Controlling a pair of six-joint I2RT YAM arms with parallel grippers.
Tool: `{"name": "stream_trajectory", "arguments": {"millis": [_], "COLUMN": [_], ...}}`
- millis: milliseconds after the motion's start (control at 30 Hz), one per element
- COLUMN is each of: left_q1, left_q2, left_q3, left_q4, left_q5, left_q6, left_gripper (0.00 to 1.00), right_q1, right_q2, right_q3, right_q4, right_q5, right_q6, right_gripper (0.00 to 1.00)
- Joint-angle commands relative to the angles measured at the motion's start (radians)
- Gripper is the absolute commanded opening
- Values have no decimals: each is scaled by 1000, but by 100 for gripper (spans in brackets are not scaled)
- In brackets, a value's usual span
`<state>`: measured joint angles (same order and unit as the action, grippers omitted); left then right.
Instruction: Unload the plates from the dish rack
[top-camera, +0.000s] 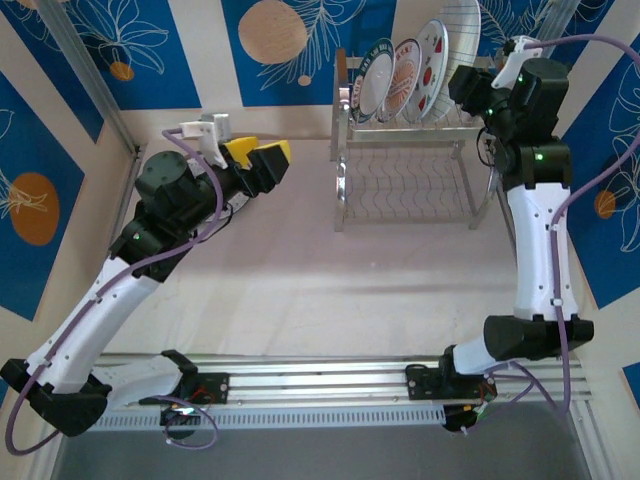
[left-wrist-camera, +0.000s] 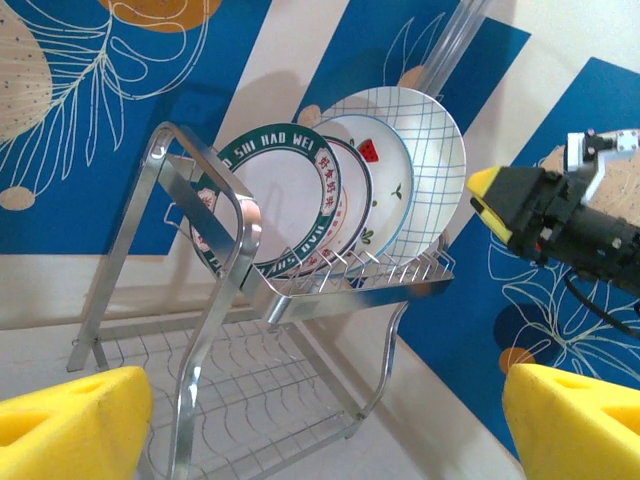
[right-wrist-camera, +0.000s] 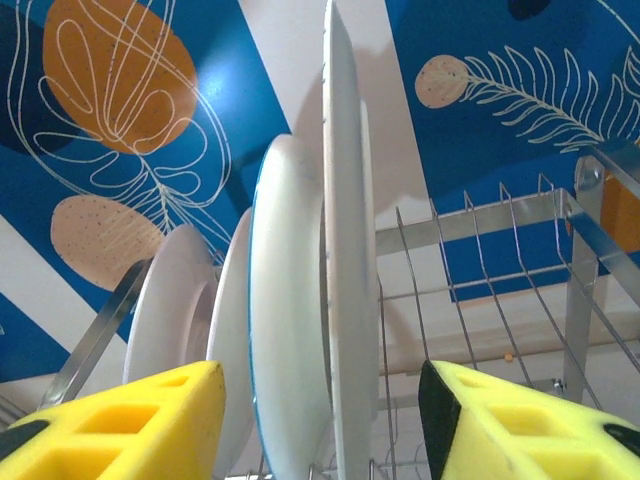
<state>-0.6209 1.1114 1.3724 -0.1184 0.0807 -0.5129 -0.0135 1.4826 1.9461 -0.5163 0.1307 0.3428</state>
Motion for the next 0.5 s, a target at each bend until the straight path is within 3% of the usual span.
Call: {"name": "stream_trajectory", "arguments": {"millis": [0, 467], "left_q1": [-16, -17], "left_q2": [-34, -64], "left_q3": [25, 29], "left_q4": [-11, 11], "left_q5": [-3, -73], "left_q6": [52, 82], "left_gripper": [91, 94], "right_q1": [-9, 7], "right_q2": [41, 146], "right_q3": [66, 133], "right_q4": [17, 3], "right_q5": [-22, 12], "right_q6": [-12, -4], "right_gripper": [53, 45]}}
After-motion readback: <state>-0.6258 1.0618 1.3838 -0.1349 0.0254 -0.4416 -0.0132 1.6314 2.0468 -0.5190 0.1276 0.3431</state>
